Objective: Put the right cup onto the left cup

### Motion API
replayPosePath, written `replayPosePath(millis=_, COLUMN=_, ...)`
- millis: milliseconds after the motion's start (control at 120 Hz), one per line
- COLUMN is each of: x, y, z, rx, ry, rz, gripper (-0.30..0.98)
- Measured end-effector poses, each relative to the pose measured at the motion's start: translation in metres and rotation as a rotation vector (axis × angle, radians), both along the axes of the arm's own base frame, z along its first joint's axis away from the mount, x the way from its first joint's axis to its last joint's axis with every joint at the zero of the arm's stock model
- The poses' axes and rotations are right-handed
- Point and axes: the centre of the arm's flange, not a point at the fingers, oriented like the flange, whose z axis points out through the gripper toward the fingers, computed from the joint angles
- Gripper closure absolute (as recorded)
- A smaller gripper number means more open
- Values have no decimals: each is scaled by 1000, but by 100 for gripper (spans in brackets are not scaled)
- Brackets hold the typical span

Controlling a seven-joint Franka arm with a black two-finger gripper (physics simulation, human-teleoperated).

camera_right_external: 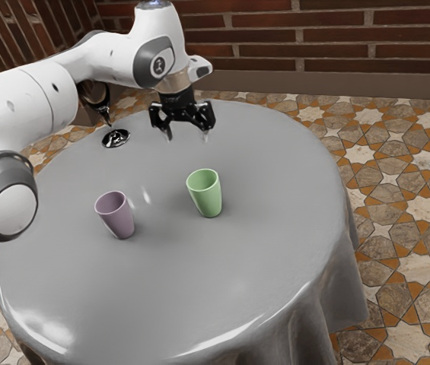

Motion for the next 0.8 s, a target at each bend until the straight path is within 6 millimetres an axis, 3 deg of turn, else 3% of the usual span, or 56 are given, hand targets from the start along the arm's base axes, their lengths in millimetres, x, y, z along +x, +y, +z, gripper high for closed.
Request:
replayPosePath(millis=125, x=-34, y=-28, z=-25, rx=-62, ry=-6, rz=77, gripper=2)
replayPosePath(millis=208, x=-38, y=-55, z=-29, rx=-95, ry=-36, rz=106, gripper=2)
replayPosePath(millis=283, x=-36, y=-65, z=-36, rx=-109, ry=-53, rz=142, gripper=2)
replayPosePath(millis=542, x=-30, y=-60, z=-54, rx=-116, ry=-64, rz=274, gripper=3)
replayPosePath(millis=800, x=-28, y=-56, z=-77, rx=-83, ry=-46, rz=346, gripper=42)
